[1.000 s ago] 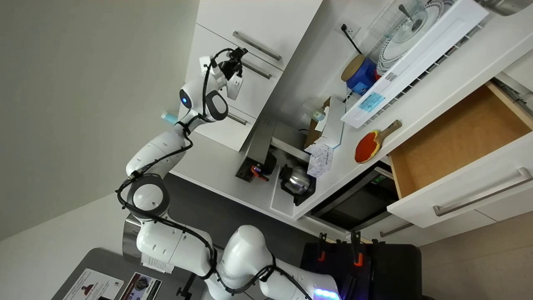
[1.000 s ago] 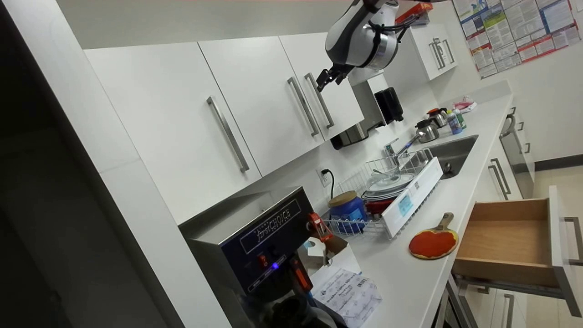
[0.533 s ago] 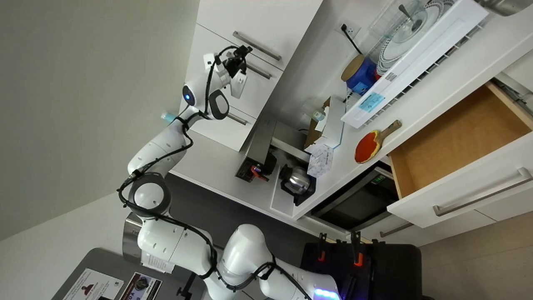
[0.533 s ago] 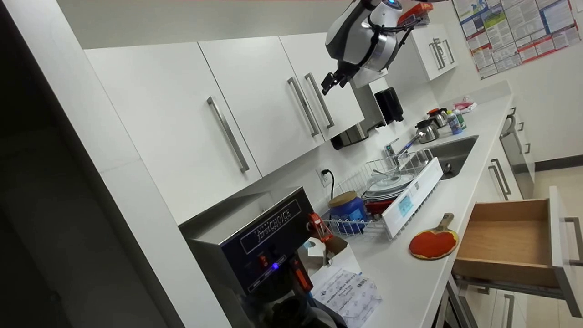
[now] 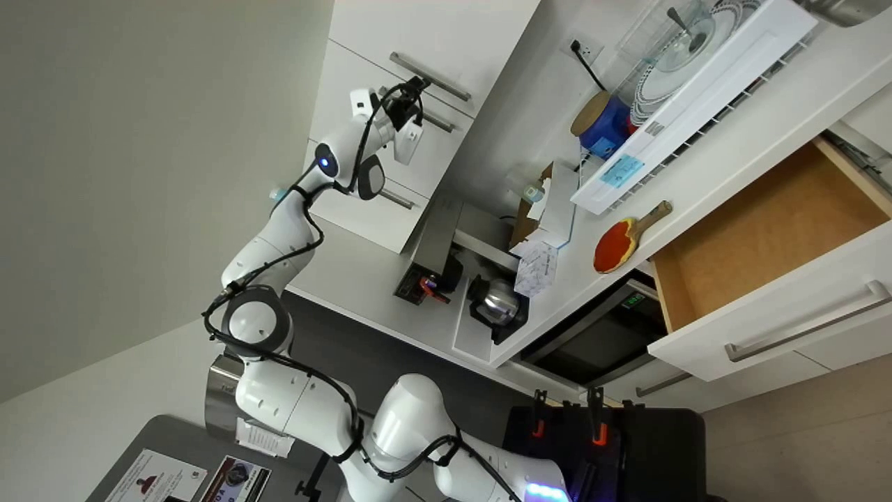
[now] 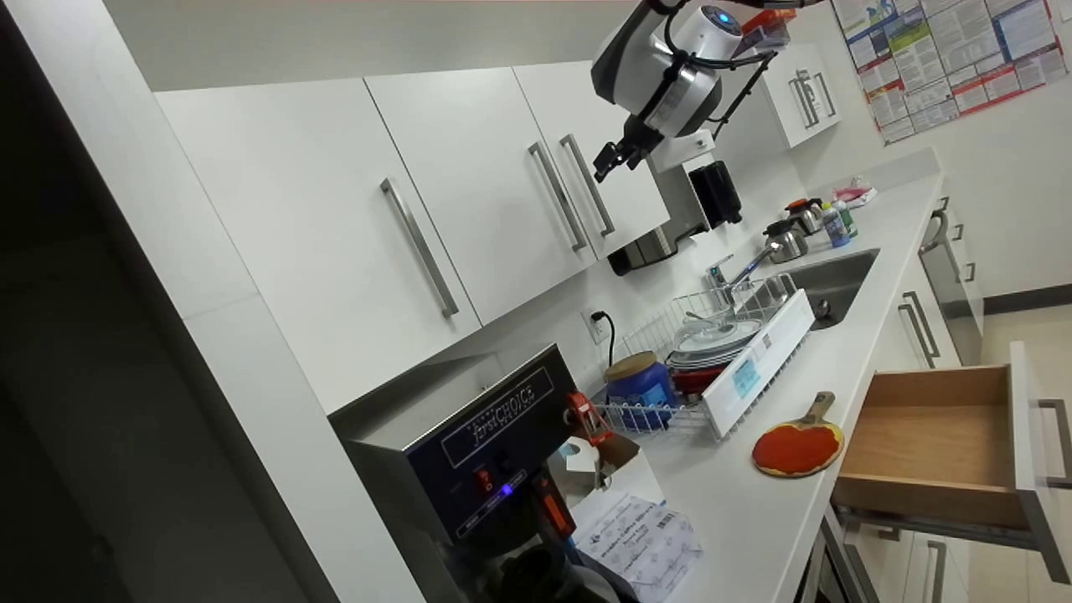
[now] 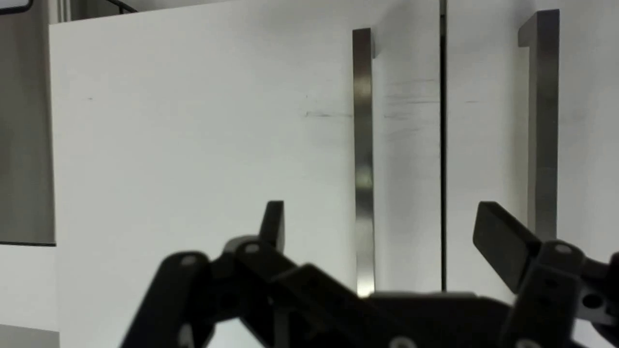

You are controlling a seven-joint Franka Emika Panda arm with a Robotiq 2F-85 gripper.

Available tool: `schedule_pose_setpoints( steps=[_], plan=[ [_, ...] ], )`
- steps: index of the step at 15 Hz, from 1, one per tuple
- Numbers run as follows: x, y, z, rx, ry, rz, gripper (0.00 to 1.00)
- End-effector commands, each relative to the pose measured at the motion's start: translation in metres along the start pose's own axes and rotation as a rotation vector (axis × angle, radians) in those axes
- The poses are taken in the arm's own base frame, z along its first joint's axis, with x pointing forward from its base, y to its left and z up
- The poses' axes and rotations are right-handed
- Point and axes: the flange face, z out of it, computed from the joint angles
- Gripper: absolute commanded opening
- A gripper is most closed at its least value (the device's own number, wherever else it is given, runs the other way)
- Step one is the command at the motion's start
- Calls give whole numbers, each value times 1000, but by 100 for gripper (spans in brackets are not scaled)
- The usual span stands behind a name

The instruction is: Open the top right cabinet door

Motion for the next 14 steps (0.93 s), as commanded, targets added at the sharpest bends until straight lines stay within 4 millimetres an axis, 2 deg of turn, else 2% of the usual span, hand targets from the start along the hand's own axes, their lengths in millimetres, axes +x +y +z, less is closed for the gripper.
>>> schedule_pose_setpoints(
  steps=[1,3,6,7,10,14],
  plan=[
    [12,-4,19,11,23,-11,100],
    [8,2,41,27,24,-10,100],
    [-11,21,82,40,-7,-20,100],
    [-6,14,51,60,5,10,100],
    [-23,25,78,26,-33,-23,100],
    [-16,21,82,30,-12,-26,100]
  ],
)
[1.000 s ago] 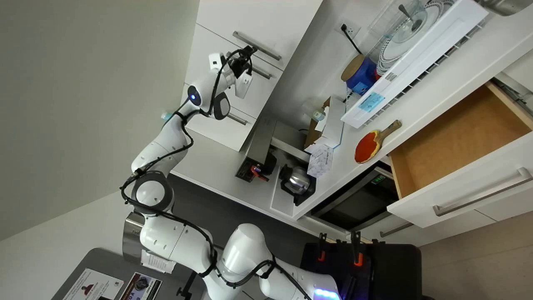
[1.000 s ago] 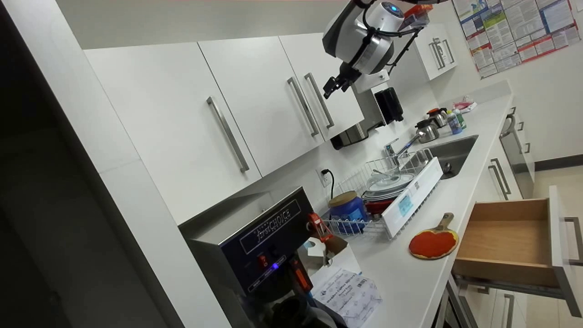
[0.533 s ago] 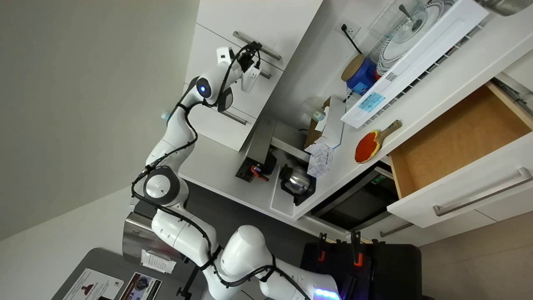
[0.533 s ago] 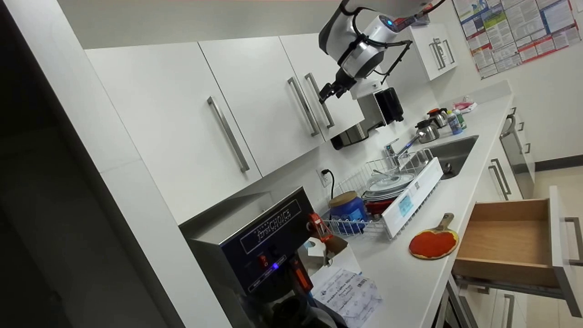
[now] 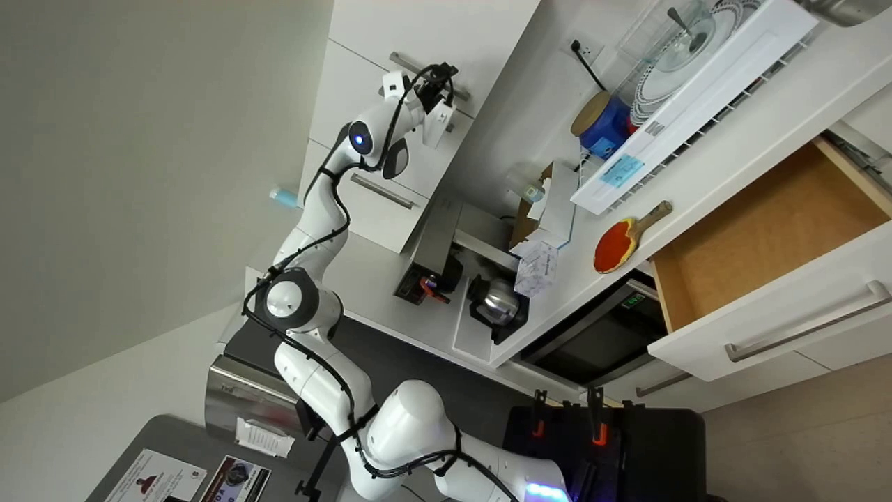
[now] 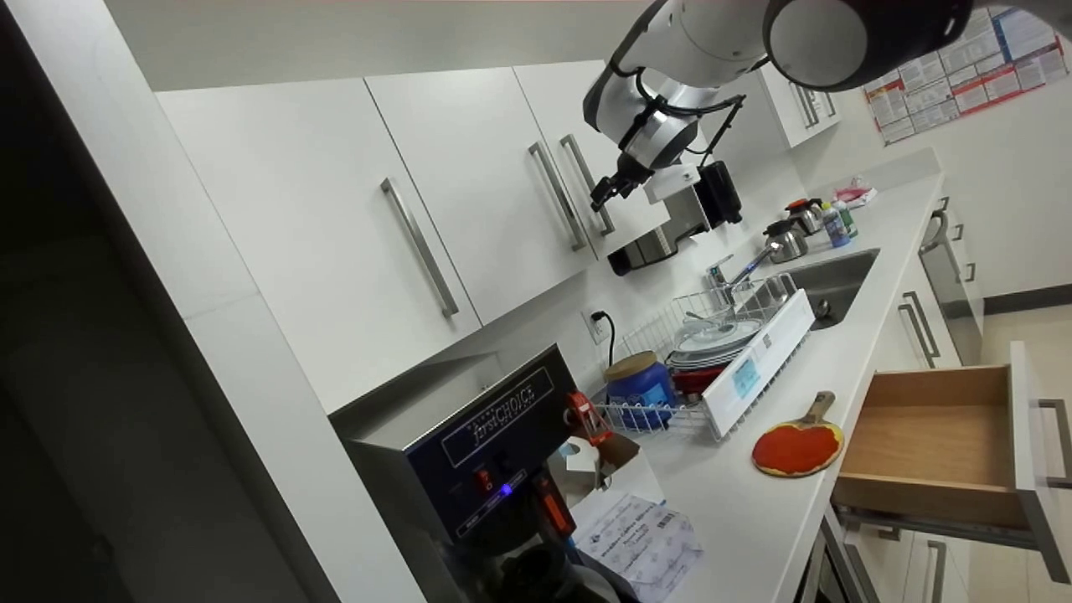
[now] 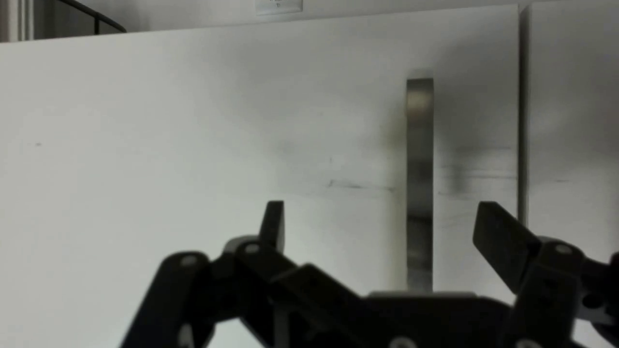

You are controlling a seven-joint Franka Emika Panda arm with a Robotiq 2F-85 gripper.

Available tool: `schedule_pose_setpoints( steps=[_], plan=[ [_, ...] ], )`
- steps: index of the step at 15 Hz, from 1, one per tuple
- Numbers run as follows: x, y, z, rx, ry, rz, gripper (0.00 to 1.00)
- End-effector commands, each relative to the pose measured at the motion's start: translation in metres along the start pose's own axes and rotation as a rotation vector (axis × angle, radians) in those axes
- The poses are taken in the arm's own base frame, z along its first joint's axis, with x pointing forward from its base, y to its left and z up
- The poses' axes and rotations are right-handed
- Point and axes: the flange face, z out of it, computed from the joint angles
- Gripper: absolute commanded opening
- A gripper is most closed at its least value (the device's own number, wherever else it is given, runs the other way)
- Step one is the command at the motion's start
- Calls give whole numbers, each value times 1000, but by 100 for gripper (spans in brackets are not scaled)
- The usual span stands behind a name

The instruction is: Open the top right cabinet door

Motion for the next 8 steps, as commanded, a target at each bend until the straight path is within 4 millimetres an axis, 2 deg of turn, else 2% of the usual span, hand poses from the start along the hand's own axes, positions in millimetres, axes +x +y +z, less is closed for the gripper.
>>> schedule_pose_setpoints(
  steps=[1,4,5,6,8],
  plan=[
    [5,3,0,-3,19,7,100],
    [6,8,0,-1,21,14,100],
    [7,9,1,5,22,24,75],
    [7,11,1,9,22,28,74],
    [5,12,4,21,17,43,58]
  ],
)
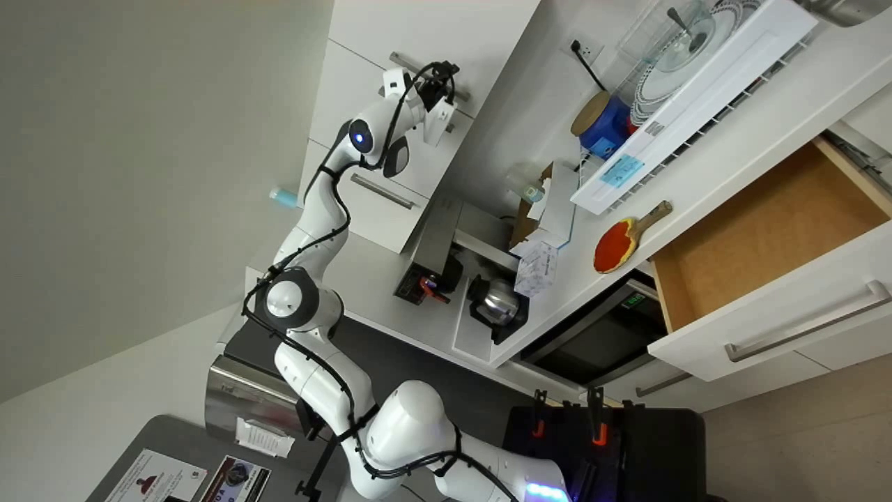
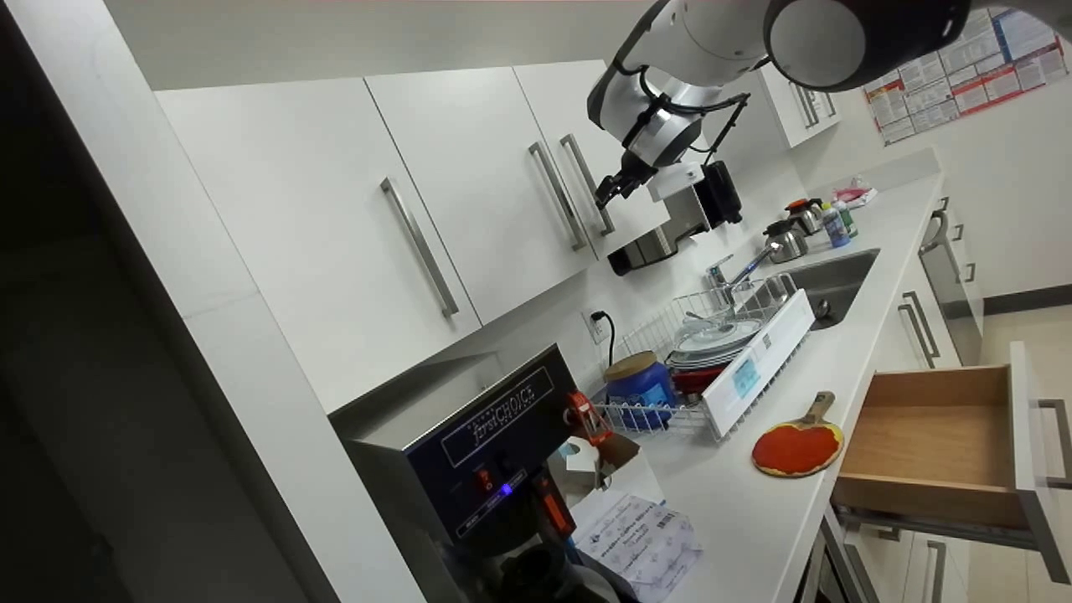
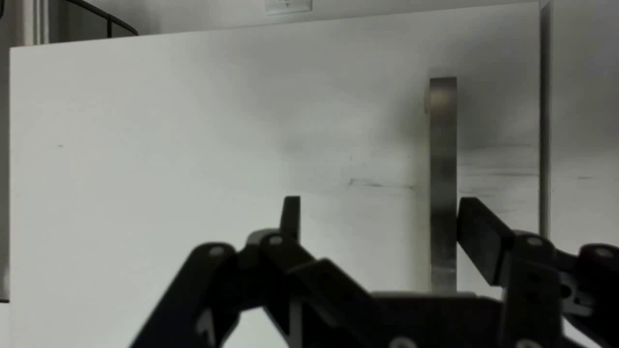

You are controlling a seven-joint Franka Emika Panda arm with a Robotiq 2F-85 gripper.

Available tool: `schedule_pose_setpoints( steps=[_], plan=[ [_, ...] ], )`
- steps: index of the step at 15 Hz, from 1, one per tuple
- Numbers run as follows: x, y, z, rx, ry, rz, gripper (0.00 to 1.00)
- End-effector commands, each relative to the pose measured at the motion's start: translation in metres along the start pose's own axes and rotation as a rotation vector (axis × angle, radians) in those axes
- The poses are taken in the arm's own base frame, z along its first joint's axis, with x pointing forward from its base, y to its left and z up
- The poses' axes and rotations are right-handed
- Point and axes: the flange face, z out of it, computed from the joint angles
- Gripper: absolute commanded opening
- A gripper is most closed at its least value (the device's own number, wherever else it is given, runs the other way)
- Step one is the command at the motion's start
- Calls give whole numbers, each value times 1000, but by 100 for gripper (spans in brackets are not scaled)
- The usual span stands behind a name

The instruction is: Open the top right cabinet door

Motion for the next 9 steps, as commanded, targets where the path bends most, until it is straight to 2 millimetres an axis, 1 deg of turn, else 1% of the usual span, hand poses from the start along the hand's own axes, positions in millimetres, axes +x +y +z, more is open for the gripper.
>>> schedule_pose_setpoints(
  steps=[1,4,5,6,7,8,9],
  plan=[
    [5,1,7,46,9,37,51],
    [5,-4,12,86,-1,51,27],
    [13,-7,8,96,9,50,20],
    [5,-8,17,106,-8,54,14],
    [5,-10,20,117,-9,60,5],
    [13,-12,13,125,0,53,1],
    [14,-9,10,112,-8,30,0]
  ],
)
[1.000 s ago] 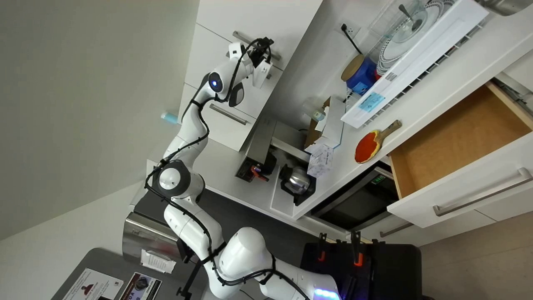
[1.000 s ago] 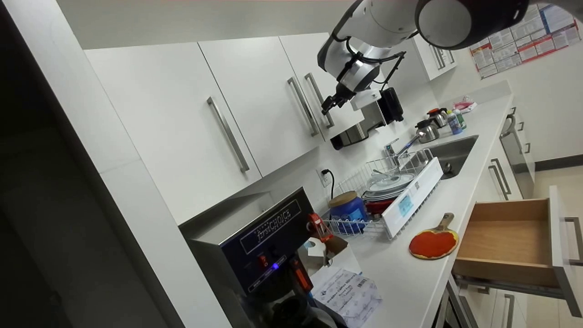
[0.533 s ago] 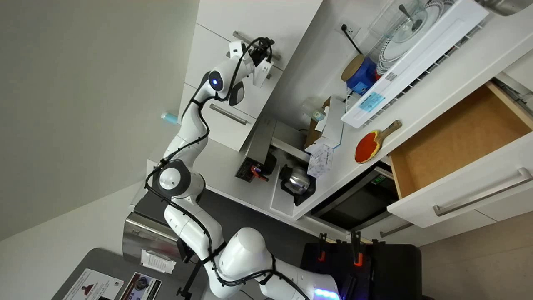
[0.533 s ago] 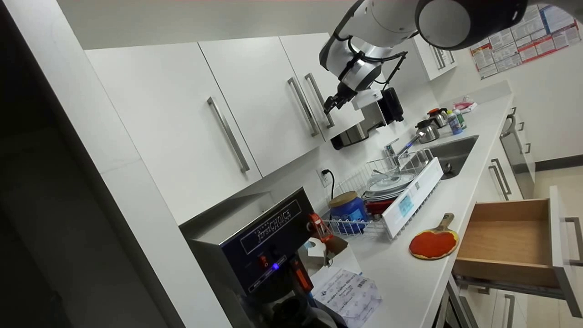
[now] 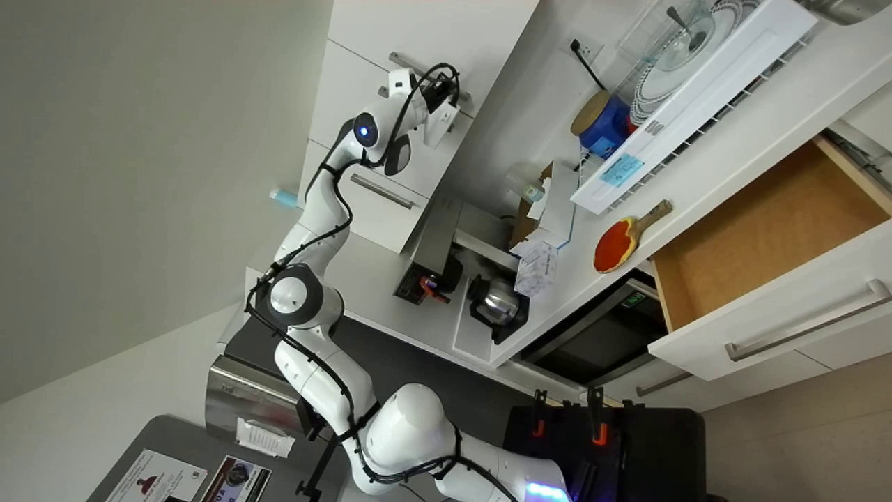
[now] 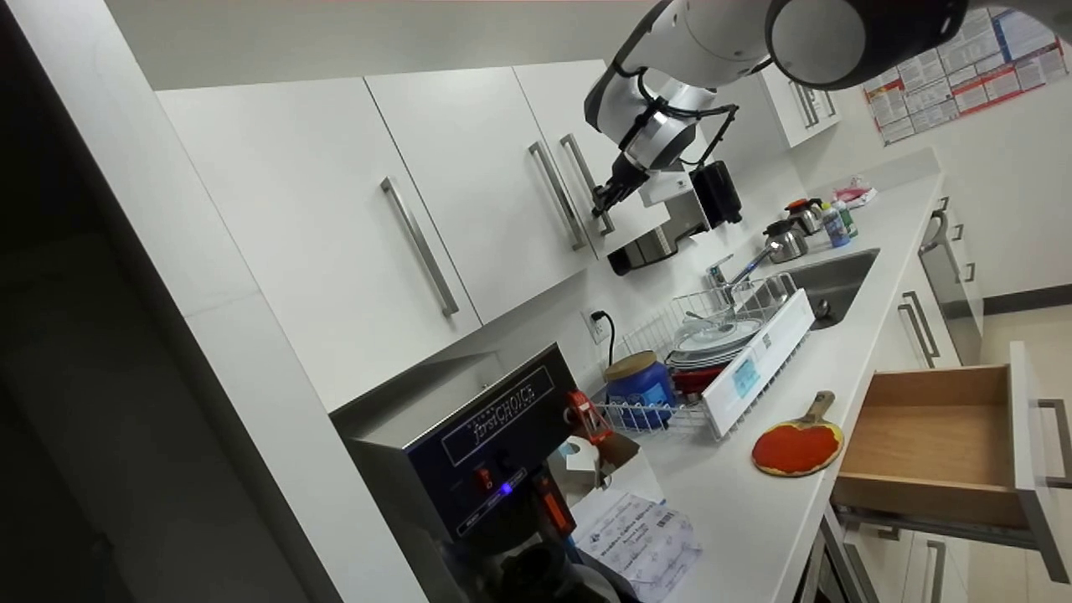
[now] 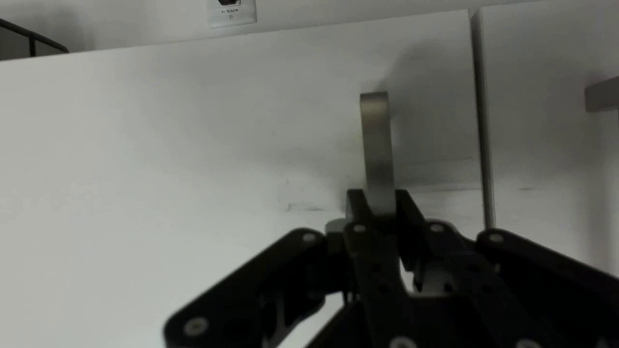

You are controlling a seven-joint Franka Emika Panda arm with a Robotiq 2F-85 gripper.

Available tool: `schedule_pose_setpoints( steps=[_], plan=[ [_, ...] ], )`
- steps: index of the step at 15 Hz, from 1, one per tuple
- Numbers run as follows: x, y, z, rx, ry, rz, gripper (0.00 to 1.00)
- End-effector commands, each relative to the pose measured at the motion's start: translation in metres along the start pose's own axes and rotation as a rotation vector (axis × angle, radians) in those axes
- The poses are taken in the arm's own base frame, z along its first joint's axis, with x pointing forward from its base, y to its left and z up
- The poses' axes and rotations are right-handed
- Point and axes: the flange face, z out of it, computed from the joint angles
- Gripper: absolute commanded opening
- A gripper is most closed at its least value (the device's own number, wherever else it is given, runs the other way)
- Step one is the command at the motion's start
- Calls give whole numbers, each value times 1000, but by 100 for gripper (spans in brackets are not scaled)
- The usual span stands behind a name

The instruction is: Open the top right cabinet door

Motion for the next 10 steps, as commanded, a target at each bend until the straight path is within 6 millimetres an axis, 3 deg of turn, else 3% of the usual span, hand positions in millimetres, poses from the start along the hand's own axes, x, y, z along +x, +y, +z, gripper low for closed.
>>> schedule_pose_setpoints(
  steps=[1,3,7,8,10],
  plan=[
    [9,7,-7,8,-3,-2,4],
    [17,12,-25,12,4,-13,4],
    [4,43,-40,2,-25,27,4],
    [12,40,-48,3,-16,14,4],
    [-1,57,-52,8,-42,39,4]
  ],
)
